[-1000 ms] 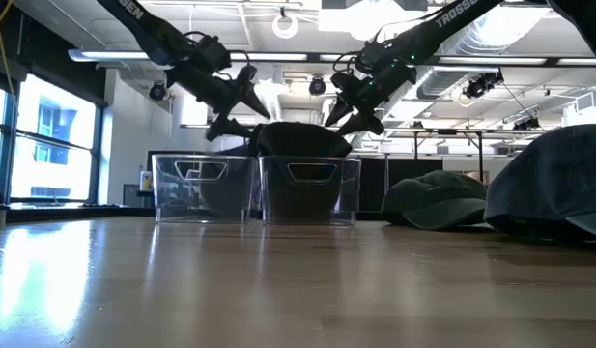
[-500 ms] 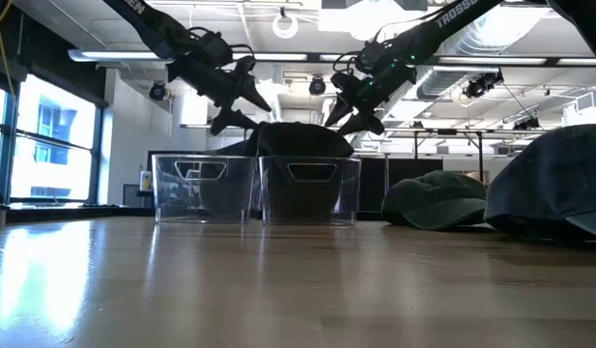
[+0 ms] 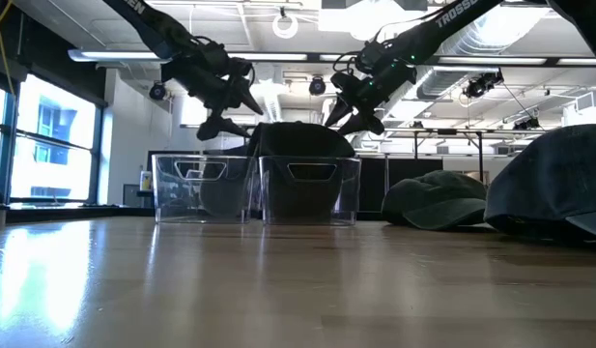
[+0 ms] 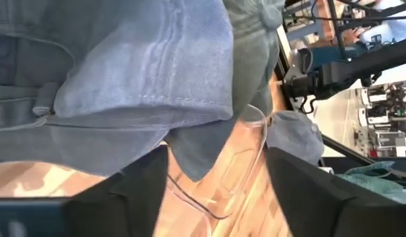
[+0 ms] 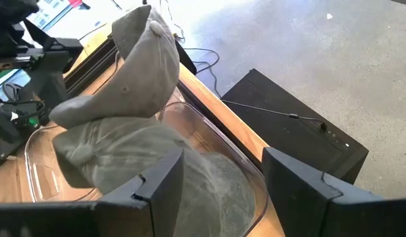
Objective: Pick & Place hat
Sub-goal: Adjust the gray cap
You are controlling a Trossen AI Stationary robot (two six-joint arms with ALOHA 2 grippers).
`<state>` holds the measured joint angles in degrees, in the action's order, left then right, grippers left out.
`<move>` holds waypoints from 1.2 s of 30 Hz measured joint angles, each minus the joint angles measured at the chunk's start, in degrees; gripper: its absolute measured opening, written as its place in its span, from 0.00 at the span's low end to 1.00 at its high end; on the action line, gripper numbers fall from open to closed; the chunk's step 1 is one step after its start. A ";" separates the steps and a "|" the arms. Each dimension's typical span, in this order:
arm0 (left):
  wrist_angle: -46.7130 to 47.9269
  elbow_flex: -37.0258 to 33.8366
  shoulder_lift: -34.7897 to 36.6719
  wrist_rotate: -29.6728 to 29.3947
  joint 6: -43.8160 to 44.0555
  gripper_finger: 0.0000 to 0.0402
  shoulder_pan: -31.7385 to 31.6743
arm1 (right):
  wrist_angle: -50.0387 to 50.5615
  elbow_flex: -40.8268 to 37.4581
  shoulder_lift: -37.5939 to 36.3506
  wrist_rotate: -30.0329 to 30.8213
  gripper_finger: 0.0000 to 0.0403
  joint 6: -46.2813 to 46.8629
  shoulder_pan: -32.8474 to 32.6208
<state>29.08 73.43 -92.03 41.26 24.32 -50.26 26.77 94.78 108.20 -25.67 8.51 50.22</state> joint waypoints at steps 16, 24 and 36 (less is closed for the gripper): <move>14.36 16.06 0.07 -4.95 -13.79 0.27 -2.56 | 1.41 -0.01 0.00 -0.02 0.50 -0.07 -0.01; 13.91 18.96 -0.54 -30.28 -28.95 0.35 -2.62 | 2.10 0.00 0.00 -0.02 0.50 -1.07 0.00; 12.93 18.93 -10.80 -45.65 -22.68 0.76 -4.80 | 2.56 -0.02 0.00 -1.26 0.50 -1.03 -0.02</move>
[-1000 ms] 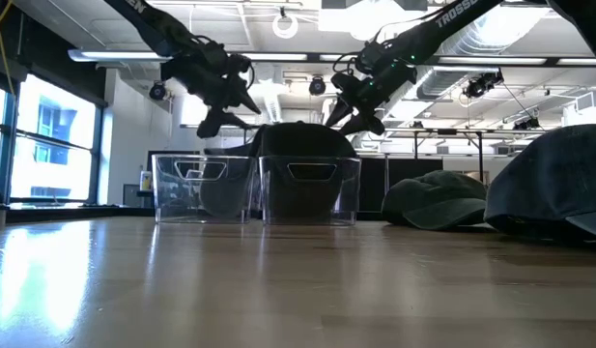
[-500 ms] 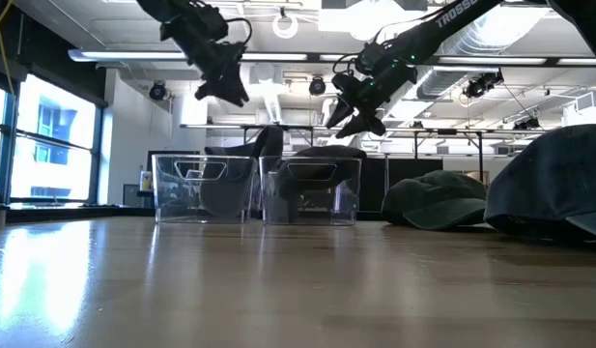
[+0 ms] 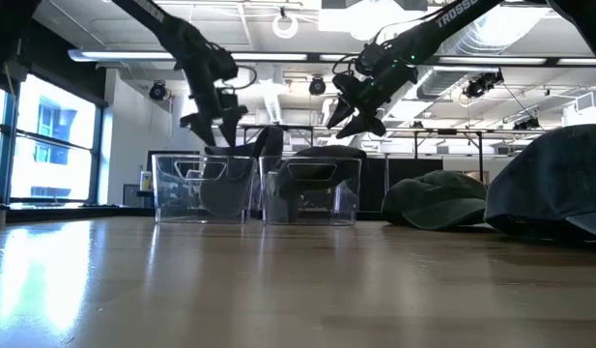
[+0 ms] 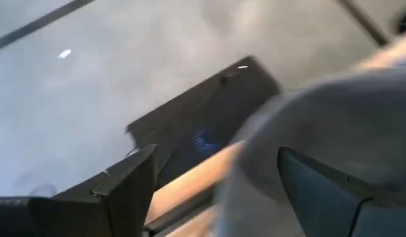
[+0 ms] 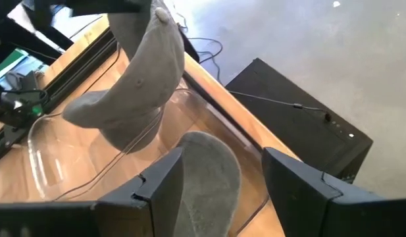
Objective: Pick & Place hat
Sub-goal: Adjust the gray cap
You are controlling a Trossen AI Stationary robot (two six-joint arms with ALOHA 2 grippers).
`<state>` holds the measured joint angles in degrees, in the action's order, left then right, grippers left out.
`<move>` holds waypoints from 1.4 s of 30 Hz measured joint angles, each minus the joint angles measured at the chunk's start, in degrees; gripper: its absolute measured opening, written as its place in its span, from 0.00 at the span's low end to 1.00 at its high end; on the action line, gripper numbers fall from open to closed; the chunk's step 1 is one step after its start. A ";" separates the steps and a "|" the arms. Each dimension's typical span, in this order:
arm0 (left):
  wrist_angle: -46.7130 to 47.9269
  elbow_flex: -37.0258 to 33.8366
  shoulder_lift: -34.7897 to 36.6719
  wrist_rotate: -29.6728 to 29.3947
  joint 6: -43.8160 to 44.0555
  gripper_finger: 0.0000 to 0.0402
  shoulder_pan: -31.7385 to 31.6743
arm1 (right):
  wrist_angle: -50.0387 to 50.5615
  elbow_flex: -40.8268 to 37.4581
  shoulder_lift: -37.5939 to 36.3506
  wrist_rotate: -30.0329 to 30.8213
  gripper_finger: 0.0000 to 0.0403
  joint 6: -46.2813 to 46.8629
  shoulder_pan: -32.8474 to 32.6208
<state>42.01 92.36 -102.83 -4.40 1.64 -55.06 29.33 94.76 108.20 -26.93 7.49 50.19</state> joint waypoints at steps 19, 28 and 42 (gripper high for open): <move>2.63 -0.09 -2.33 16.61 8.78 0.09 -4.19 | 2.70 0.02 0.00 -0.20 0.50 -0.02 0.00; 12.25 -0.09 -0.94 14.09 20.92 0.01 -3.67 | 2.63 0.00 0.00 -0.18 0.50 -2.47 0.00; 18.81 -0.80 5.01 -10.33 35.18 0.00 4.89 | 2.33 0.02 0.00 0.43 0.50 -7.57 0.80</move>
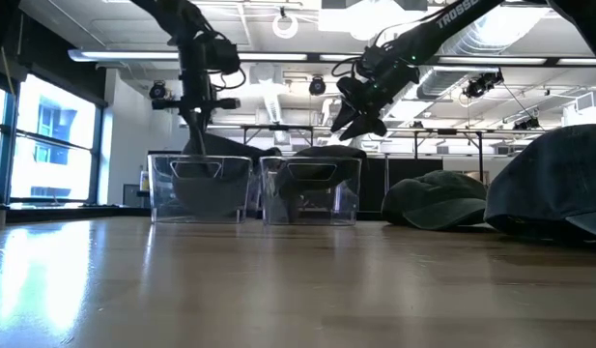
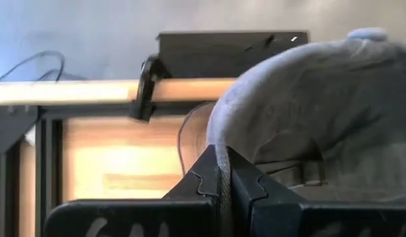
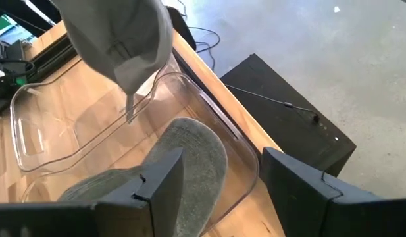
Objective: Pick & Place hat
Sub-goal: Adjust the gray cap, then adjust the black cap
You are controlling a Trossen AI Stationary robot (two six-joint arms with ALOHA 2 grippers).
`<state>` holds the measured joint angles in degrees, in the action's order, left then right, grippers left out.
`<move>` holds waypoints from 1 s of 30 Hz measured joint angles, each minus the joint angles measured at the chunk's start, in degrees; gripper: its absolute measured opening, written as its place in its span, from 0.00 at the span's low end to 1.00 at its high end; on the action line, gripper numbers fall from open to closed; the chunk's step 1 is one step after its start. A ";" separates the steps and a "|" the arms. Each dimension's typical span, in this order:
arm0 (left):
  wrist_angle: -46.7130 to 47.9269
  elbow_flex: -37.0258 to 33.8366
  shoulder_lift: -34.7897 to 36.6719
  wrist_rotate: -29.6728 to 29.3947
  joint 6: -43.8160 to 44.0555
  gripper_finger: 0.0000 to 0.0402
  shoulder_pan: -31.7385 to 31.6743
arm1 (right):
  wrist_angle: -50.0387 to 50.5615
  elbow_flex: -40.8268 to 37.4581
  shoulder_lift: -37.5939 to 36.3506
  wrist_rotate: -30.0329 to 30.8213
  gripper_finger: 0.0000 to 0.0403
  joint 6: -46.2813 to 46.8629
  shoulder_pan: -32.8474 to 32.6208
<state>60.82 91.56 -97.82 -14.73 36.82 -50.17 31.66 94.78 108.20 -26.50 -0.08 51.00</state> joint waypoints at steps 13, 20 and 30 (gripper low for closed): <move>-8.24 -4.25 -0.09 0.23 0.98 0.10 0.65 | 0.74 -0.02 -0.57 -1.38 0.50 -2.51 0.11; -8.27 -4.25 -0.09 2.65 -3.89 0.39 0.65 | 3.95 0.00 -7.44 -0.86 0.50 -15.59 -1.42; -6.45 -1.53 1.97 4.77 -9.62 0.70 -0.25 | 8.81 0.00 -11.08 -1.20 0.50 -21.05 -4.01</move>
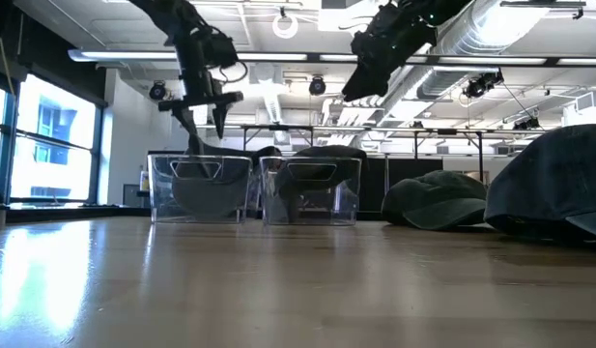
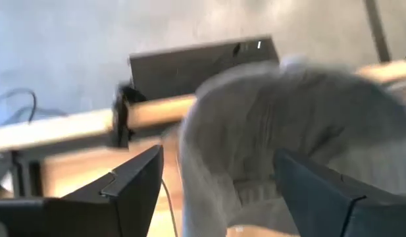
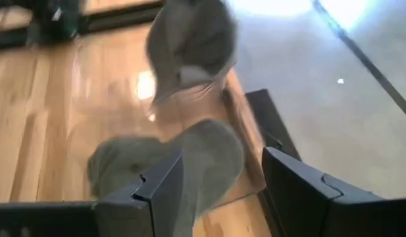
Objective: Pick & Place hat
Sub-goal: Adjust the black cap
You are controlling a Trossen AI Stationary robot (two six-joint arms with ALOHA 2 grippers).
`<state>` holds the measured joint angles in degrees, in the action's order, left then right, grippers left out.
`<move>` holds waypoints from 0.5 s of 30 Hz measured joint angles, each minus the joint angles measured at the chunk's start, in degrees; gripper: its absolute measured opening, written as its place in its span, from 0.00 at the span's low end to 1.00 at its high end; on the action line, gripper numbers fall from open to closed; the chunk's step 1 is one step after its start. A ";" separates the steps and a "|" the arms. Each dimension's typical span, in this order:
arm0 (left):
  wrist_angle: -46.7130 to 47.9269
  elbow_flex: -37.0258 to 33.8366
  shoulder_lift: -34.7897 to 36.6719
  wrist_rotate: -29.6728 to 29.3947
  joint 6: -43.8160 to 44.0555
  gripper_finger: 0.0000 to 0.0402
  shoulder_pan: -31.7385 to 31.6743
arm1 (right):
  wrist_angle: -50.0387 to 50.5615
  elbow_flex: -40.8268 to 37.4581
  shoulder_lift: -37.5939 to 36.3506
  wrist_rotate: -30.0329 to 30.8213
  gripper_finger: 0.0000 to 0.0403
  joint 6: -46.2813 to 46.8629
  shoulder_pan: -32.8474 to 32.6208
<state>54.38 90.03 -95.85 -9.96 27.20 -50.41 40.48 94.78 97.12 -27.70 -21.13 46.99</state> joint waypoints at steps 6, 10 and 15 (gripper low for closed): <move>-0.07 3.95 1.52 0.02 -4.59 0.73 -0.58 | 12.57 0.00 0.04 -1.16 0.51 -14.74 -4.79; -0.18 6.21 1.26 0.44 -9.42 0.73 -0.61 | 18.51 0.00 0.04 3.95 0.56 -23.10 -9.30; -1.15 7.18 1.33 4.94 -12.01 0.73 -0.57 | 19.54 -4.07 0.00 8.27 0.66 -33.67 -13.29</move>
<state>53.22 97.21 -94.52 -5.02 15.19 -50.98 60.01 90.72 97.12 -19.43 -54.80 33.70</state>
